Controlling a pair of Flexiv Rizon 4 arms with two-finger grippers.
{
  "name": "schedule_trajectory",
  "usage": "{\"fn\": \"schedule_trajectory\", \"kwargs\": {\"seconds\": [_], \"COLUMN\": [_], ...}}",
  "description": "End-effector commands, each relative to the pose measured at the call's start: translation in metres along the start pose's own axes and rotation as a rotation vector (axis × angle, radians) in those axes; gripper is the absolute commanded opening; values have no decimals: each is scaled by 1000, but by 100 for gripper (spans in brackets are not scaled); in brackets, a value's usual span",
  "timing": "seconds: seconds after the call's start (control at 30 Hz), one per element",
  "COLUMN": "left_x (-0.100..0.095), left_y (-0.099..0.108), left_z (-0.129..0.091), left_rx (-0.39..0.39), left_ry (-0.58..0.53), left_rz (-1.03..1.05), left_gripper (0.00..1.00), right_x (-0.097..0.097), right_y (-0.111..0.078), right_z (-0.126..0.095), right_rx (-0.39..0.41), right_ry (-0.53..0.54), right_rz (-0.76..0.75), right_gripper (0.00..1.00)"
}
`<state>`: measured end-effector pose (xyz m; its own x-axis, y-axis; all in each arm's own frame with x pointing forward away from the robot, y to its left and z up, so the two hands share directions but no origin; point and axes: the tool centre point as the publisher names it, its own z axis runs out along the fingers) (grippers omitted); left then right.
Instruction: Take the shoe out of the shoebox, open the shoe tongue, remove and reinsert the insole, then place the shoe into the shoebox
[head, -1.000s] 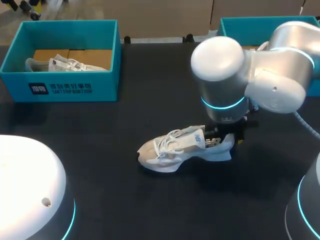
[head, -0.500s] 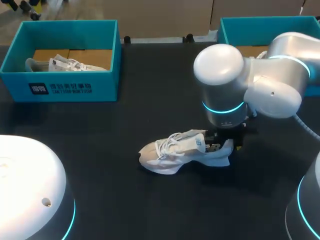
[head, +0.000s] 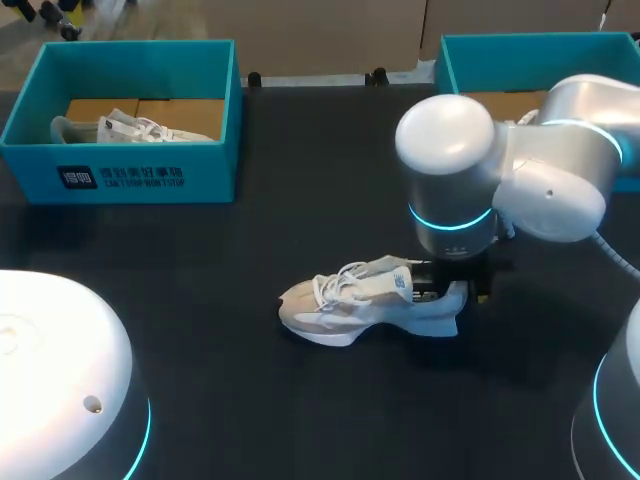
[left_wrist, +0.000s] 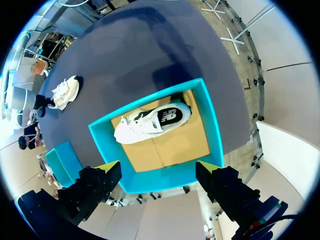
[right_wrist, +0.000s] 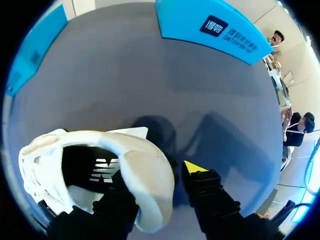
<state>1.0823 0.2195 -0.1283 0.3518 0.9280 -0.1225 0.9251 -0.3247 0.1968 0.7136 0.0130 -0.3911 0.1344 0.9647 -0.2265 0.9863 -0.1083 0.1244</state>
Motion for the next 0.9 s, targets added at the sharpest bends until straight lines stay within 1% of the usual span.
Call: {"fn": "schedule_trajectory", "kwargs": {"seconds": [0.03, 0.07, 0.1, 0.2, 0.23, 0.27, 0.37, 0.43, 0.57, 0.63, 0.67, 0.7, 0.73, 0.77, 0.8, 0.9], "left_x": [0, 0, 0, 0, 0, 0, 0, 0, 0, 0, 0, 0, 0, 0, 0, 0], "left_y": [-1, -1, -1, -1, -1, -1, -1, -1, -1, -1, -1, -1, -1, -1, -1, -1], "left_z": [0, 0, 0, 0, 0, 0, 0, 0, 0, 0, 0, 0, 0, 0, 0, 0], "left_rx": [-1, -1, -1, -1, -1, -1, -1, -1, -1, -1, -1, -1, -1, -1, -1, -1], "left_ry": [3, 3, 3, 3, 3, 3, 3, 3, 3, 3, 3, 3, 3, 3, 3, 3], "left_rz": [1, 1, 1, 1, 1, 1, 1, 1, 1, 1, 1, 1, 1, 1, 1, 1], "left_gripper": [100, 100, 100, 100, 100, 100, 100, 100, 100, 100, 100, 100, 100, 100, 100, 100], "right_x": [-6, -7, -8, -10, -11, -11, -9, -8, -4, -2, -1, 1, 2, 4, 5, 10], "right_y": [-3, -4, -5, -5, -5, -4, -2, 0, 4, 7, 7, 8, 8, 9, 10, 13], "right_z": [-9, -12, -16, -29, -32, -36, -46, -54, -67, -76, -80, -85, -87, -92, -95, -102], "right_rx": [0, -3, -10, -28, -31, -38, -51, -60, -74, -85, -95, -94, -105, -141, -154, -178], "right_ry": [32, 35, 50, 88, 94, 95, 99, 131, 147, 176, 173, 190, 188, 170, 198, 215], "right_rz": [-2, -7, -16, -24, -27, -42, -92, -122, -206, -276, -314, -377, -404, -445, -492, -608], "right_gripper": [48, 51, 66, 90, 96, 100, 100, 100, 100, 100, 100, 100, 100, 100, 100, 100]}}
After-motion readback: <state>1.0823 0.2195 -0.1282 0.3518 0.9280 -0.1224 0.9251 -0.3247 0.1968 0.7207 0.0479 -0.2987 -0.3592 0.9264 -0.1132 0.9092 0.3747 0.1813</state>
